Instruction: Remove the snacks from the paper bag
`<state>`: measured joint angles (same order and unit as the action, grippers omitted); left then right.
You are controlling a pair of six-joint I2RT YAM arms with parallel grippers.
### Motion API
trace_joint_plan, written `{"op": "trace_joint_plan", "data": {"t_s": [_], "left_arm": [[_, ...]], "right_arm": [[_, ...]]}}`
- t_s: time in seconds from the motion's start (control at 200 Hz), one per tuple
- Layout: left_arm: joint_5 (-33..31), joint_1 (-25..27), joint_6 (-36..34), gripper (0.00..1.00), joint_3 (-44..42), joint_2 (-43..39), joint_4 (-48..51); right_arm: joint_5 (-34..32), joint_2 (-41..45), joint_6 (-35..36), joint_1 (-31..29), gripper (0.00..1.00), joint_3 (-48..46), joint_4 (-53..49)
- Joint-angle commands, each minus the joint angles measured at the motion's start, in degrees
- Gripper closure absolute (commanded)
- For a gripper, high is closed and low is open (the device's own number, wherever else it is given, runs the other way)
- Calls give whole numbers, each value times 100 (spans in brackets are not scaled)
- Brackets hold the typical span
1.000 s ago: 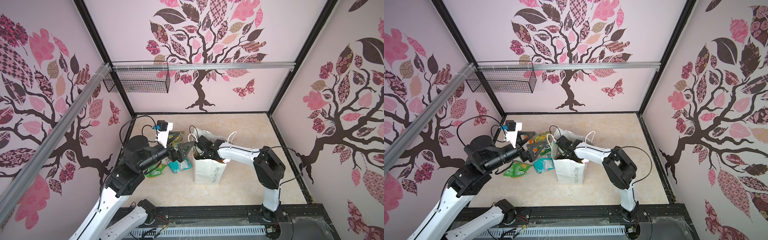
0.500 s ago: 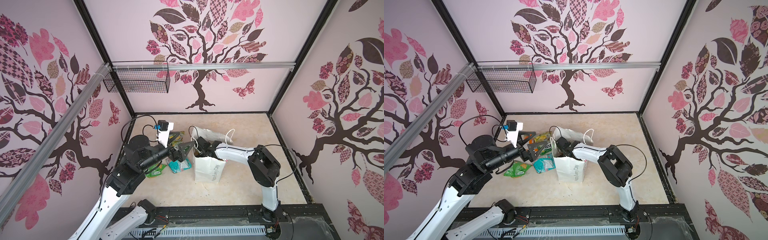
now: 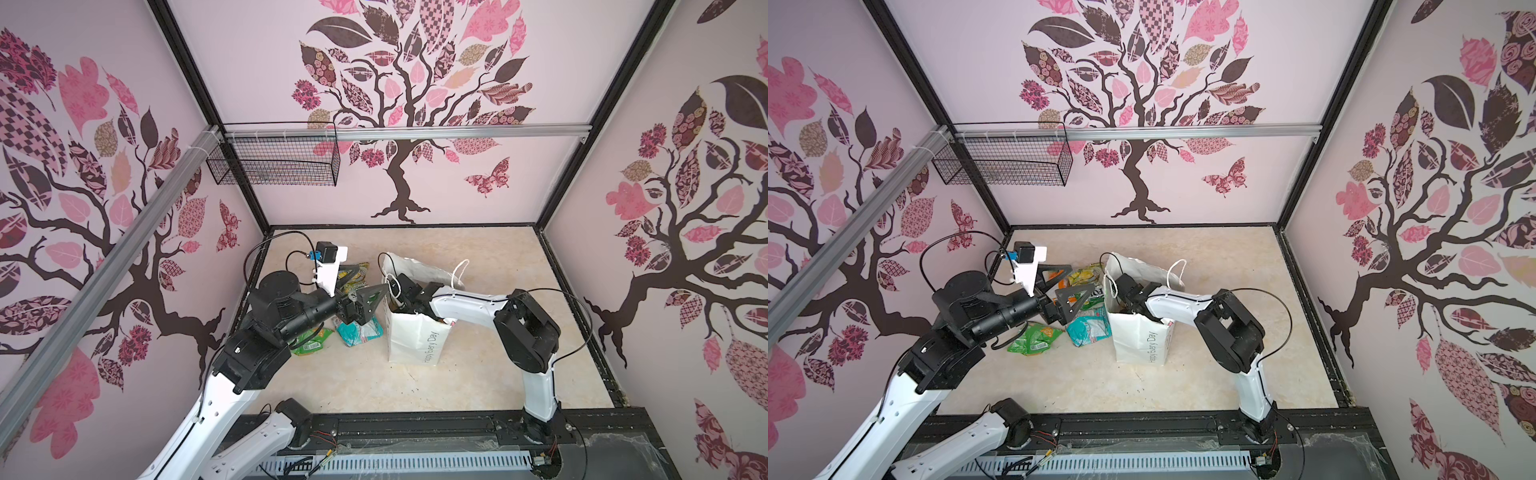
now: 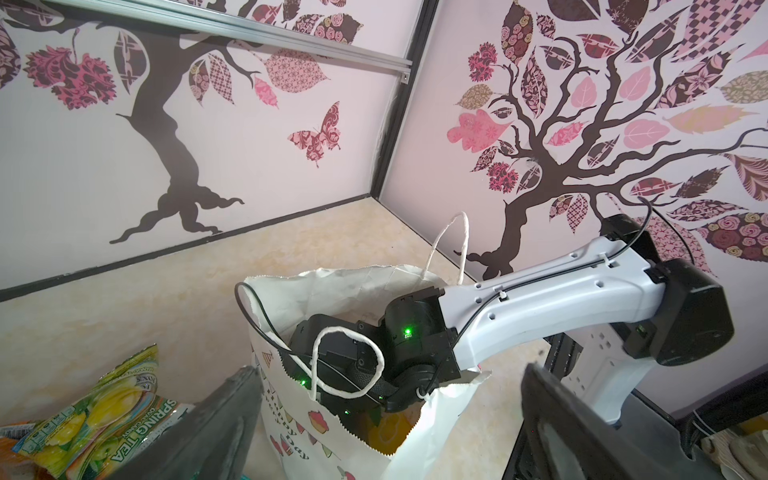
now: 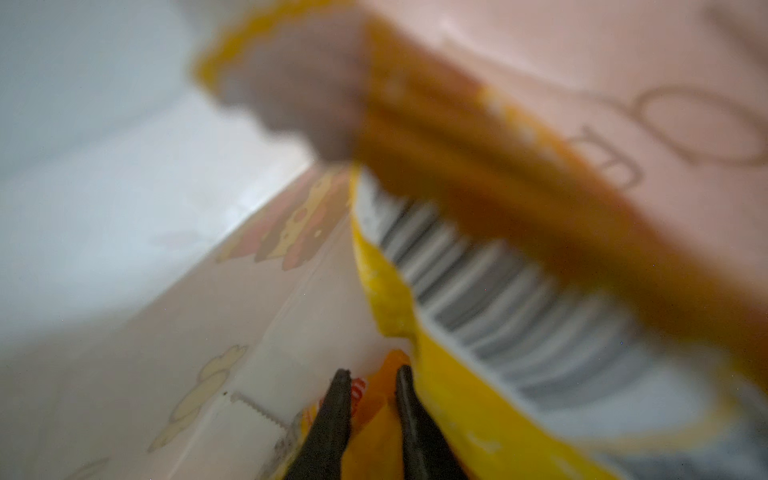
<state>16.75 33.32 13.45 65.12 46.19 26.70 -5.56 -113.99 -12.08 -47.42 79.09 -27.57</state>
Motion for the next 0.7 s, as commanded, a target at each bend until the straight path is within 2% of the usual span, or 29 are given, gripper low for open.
{"op": "trace_joint_plan", "data": {"t_s": [0.0, 0.3, 0.695], "left_arm": [[-23, 8, -47, 1, -144, -40, -33], [-109, 12, -45, 1, -166, -33, 15], [-254, 14, -18, 1, -187, -15, 81]], "right_arm": [[38, 277, -13, 46, 83, -87, -165], [16, 657, 34, 43, 94, -38, -391], [-280, 910, 135, 46, 95, 96, -800]]}}
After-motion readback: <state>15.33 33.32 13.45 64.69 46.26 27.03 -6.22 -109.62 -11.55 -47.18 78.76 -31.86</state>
